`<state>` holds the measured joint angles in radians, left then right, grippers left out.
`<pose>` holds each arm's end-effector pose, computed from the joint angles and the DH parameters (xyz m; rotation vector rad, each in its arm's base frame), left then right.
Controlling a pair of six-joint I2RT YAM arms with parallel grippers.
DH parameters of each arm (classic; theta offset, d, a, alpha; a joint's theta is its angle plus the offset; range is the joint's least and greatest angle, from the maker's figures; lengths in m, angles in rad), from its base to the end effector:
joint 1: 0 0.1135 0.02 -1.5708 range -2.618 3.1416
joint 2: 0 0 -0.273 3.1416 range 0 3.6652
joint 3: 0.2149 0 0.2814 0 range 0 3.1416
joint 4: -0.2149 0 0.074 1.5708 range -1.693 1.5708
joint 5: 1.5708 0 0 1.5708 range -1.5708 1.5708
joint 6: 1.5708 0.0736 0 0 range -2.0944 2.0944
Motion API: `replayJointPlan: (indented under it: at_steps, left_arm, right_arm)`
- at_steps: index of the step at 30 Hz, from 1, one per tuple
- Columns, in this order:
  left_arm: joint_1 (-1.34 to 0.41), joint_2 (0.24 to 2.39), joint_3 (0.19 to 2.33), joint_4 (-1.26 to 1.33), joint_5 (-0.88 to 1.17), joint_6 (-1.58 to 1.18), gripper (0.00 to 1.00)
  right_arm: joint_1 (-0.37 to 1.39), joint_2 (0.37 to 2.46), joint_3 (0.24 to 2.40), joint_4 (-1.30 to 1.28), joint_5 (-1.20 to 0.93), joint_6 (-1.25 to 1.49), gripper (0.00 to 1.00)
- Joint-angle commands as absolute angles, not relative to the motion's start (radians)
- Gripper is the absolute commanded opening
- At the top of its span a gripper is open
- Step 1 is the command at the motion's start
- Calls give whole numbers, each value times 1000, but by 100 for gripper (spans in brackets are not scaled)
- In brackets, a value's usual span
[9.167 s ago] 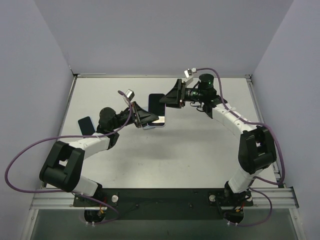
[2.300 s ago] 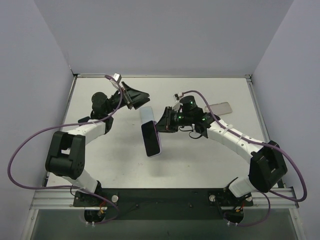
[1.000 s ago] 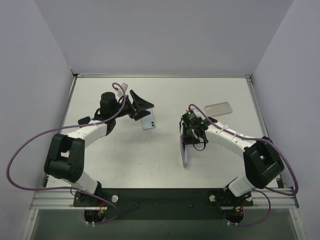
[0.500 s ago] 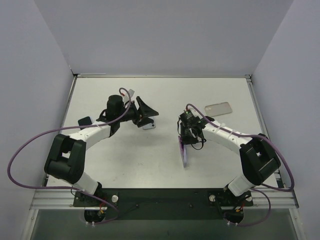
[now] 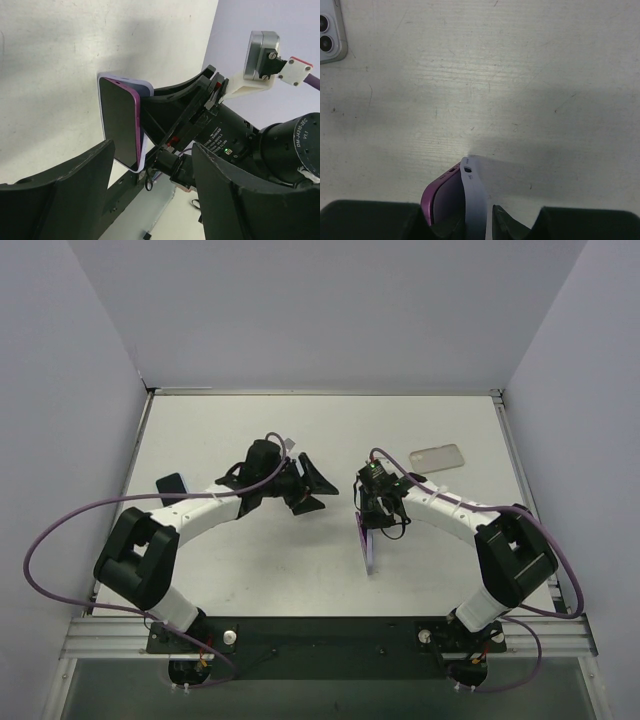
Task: Take the phone out of the phone case
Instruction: Remove the phone case from the phone.
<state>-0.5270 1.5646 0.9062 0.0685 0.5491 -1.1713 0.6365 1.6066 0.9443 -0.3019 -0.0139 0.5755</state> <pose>0.3144 -0.2274 0.1897 -0.4316 2.4717 -1.4563 0.2950 0.2193 0.1433 -0.0852 2.6082 0.4801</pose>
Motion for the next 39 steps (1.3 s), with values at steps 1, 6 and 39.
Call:
replayJointPlan:
  at_steps: [1, 6, 39]
  left_arm:
    - [-569, 1586, 1032, -89, 466, -1174, 73]
    - [-607, 1643, 1084, -178, 449, -1166, 73]
    - [-715, 1838, 1129, -163, 453, -1210, 77]
  right_arm:
    - [669, 1732, 842, -348, -58, 577, 21]
    - [670, 1736, 822, -331, -67, 580, 21]
    - [672, 1759, 727, -233, -140, 595, 22]
